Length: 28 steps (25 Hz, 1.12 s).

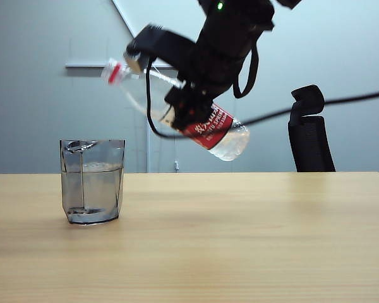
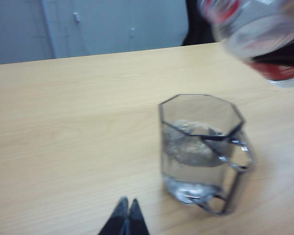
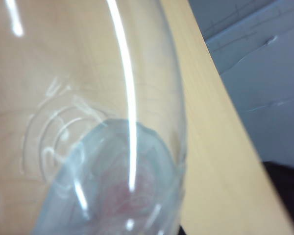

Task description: Pick up the mineral water bottle on the table and pour water into the mug until it's half full.

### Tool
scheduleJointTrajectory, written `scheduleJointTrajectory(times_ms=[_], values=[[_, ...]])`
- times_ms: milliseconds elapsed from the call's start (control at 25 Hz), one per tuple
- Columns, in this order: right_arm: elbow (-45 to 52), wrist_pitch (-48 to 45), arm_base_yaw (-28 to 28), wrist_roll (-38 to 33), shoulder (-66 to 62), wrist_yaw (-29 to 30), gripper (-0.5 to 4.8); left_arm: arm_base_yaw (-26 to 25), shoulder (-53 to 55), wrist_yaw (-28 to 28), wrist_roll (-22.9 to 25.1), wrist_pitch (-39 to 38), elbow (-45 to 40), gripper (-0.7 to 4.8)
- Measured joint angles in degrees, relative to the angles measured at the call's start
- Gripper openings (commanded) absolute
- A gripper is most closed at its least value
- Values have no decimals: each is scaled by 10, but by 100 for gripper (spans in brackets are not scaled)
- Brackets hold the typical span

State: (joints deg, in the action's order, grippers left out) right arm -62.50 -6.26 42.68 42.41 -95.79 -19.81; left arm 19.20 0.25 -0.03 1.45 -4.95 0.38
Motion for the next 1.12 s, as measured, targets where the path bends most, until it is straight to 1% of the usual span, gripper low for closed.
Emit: scheduleJointTrajectory(times_ms=[120,160,200,240,360,520,600,680,760,880,1120], values=[[0,13,-6,-97,21,38,148,-19,0,-1,0,0,0,-2],[0,17,-9,-151,31,64,148,-29,0,0,0,0,0,-2],[1,18,-10,-181,37,77,148,-35,0,0,0,0,0,-2],[9,13,-11,-229,48,95,148,-47,0,0,0,0,0,-2],[34,-5,-17,-288,67,120,148,-59,0,-1,0,0,0,-2],[84,-44,-43,-351,96,137,148,-65,0,-1,0,0,0,-2],[124,-72,-58,-378,117,137,148,-65,0,-1,0,0,0,-2],[204,-137,-90,-431,152,138,148,-65,0,-1,0,0,0,-2],[246,-174,-104,-454,170,140,148,-65,0,-1,0,0,0,-2],[291,-225,-119,-471,175,138,148,-65,0,0,0,0,0,-2],[374,-326,-122,-486,174,119,149,-65,0,-1,0,0,0,-2]])
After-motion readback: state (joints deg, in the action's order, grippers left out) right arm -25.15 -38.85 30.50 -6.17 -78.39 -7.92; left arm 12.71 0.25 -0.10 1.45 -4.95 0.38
